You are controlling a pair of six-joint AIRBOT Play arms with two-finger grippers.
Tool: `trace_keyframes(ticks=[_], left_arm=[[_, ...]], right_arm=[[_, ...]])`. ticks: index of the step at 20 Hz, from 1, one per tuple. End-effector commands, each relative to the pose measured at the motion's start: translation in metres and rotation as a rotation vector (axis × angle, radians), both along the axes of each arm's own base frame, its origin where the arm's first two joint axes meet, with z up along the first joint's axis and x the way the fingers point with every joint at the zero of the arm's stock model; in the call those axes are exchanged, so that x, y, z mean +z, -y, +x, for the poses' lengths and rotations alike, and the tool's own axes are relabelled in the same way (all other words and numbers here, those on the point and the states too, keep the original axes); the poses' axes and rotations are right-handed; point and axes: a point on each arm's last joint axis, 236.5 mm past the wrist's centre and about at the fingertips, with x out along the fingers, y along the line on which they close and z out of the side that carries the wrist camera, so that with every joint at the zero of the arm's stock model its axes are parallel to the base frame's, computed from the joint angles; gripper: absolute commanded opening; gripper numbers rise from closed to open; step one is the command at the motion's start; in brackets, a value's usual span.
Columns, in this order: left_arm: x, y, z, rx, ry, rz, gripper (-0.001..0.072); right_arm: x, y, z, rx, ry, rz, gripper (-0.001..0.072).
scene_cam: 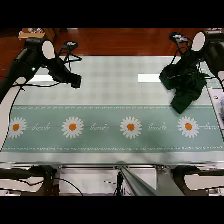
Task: Fold the shirts.
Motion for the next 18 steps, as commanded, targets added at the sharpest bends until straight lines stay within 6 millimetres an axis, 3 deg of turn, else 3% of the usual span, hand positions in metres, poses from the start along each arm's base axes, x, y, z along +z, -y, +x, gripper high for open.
trace_keyframes(ticks=[1,12,14,18], left_arm=[[0.000,0.000,0.000,0.000,0.001,0.000,0.0711],[0.000,0.000,0.002,-0.018,0.008,0.003,0.0711],[0.008,0.007,0.028,-0.120,0.135,0.001,0.0711],[0.030,0.019,0.071,-0.115,0.340,-0.041,0.0711]], right_arm=[[0.000,0.000,0.000,0.001,0.000,0.000,0.0487],[0.000,0.000,0.000,0.001,0.000,0.000,0.0487],[0.000,0.000,0.000,0.001,0.000,0.000,0.0487],[0.000,0.000,0.000,0.001,0.000,0.000,0.0487]])
